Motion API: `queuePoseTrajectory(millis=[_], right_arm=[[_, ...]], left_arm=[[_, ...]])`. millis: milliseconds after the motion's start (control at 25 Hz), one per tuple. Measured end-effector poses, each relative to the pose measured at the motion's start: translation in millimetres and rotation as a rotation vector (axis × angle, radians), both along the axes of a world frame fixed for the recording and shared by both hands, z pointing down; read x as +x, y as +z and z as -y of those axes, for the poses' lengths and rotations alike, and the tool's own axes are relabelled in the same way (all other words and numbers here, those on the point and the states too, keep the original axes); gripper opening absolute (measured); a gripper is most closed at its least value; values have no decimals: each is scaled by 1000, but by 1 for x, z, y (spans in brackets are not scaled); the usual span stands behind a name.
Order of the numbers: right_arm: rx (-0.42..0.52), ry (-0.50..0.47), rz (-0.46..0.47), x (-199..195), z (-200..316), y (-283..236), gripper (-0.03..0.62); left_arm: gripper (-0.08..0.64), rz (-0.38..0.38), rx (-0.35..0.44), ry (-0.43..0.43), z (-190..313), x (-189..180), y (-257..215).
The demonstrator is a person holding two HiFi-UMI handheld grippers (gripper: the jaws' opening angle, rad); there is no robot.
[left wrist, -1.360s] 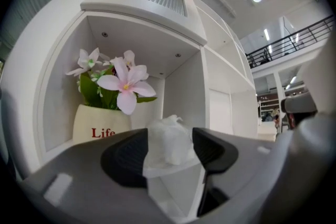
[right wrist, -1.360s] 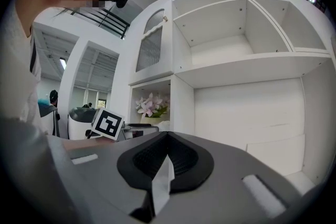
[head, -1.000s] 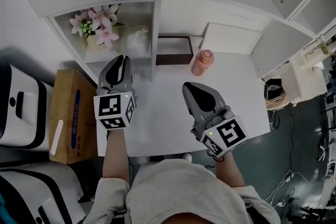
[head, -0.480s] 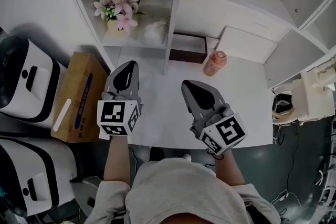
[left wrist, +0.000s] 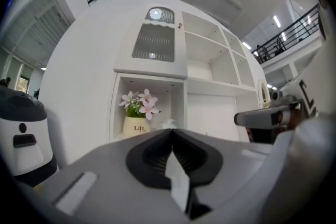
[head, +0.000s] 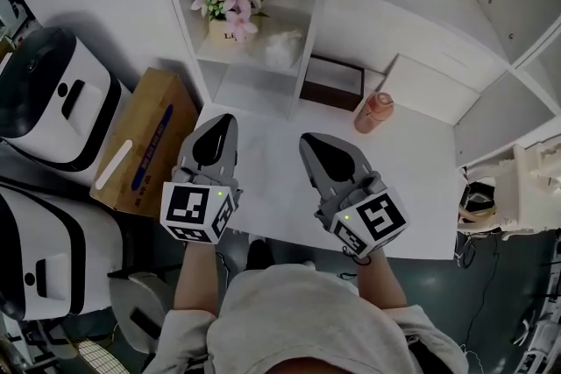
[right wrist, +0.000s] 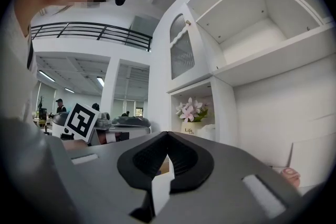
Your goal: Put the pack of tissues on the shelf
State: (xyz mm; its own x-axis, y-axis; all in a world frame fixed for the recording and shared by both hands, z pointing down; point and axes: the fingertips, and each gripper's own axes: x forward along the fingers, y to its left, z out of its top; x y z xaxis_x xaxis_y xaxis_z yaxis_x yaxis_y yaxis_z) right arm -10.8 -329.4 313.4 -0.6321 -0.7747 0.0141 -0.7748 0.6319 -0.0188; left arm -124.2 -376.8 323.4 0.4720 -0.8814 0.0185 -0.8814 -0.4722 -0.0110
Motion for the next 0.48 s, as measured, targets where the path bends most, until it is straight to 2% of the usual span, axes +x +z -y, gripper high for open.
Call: queuePoseTrajectory(millis=[480], right_arm=[[19, -104, 2, -12, -25, -3, 1]], left_arm=[[0, 6, 11, -48, -59, 1, -4]])
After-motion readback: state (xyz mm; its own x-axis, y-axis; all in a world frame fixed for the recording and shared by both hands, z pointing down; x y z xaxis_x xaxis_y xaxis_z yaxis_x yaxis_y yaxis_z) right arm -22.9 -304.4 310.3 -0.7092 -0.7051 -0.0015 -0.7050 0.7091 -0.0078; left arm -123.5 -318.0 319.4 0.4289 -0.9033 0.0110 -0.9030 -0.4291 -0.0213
